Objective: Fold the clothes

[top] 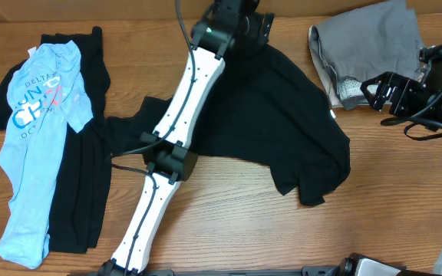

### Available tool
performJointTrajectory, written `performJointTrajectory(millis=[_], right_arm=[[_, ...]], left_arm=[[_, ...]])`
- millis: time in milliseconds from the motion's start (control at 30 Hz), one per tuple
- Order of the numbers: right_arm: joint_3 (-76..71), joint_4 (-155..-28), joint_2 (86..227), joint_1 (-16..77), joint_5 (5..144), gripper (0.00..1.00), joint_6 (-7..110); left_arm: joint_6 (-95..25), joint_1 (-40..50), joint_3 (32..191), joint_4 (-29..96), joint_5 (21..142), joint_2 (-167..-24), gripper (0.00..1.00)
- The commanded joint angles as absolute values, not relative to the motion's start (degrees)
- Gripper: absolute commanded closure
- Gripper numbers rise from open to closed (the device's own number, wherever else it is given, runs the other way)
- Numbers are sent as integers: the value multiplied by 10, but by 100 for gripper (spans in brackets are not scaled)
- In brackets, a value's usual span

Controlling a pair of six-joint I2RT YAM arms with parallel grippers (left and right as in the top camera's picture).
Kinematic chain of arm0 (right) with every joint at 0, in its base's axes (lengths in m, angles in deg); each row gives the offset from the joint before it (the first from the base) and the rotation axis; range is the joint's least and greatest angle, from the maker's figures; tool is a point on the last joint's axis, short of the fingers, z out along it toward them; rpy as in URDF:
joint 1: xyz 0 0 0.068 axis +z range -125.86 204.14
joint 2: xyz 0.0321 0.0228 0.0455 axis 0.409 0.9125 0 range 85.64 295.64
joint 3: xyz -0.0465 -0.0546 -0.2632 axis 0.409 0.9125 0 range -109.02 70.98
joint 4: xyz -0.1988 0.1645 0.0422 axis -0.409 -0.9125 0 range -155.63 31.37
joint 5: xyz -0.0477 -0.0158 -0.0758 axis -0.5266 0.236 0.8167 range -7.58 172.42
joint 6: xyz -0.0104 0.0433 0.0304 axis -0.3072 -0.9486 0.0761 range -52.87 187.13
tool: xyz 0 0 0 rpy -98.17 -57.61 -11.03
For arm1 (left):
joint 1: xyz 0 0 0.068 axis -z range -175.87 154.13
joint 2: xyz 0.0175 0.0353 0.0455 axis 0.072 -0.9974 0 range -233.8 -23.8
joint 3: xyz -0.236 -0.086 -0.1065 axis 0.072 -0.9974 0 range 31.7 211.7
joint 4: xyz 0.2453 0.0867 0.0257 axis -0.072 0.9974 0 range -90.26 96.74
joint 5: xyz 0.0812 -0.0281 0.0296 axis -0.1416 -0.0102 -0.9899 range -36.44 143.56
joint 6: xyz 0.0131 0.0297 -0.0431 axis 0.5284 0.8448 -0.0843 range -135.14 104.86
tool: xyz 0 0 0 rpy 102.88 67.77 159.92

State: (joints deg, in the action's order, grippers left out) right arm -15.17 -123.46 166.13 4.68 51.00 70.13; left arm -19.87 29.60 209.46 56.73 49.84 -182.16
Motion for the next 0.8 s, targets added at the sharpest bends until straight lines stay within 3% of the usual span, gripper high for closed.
performJointTrajectory(millis=[0,167,233,533,767], right_arm=[[-165,-1220,1648,48,427,0,701],[-165,-1214,1604,48,390,1,701],[-165,-1226,1569,48,402,5,701],[-165,-1339,1383,48,565,6,614],[-164,-1426,1376,48,587,7,594]], left_arm=[[-188,280,2118,621,486,-1687,0],[-174,271,2118,706,481,-1576,0],[-174,267,2118,744,463,-1534,0],[-192,259,2118,966,361,-1440,0],[-201,214,2025,965,448,-1441,0]])
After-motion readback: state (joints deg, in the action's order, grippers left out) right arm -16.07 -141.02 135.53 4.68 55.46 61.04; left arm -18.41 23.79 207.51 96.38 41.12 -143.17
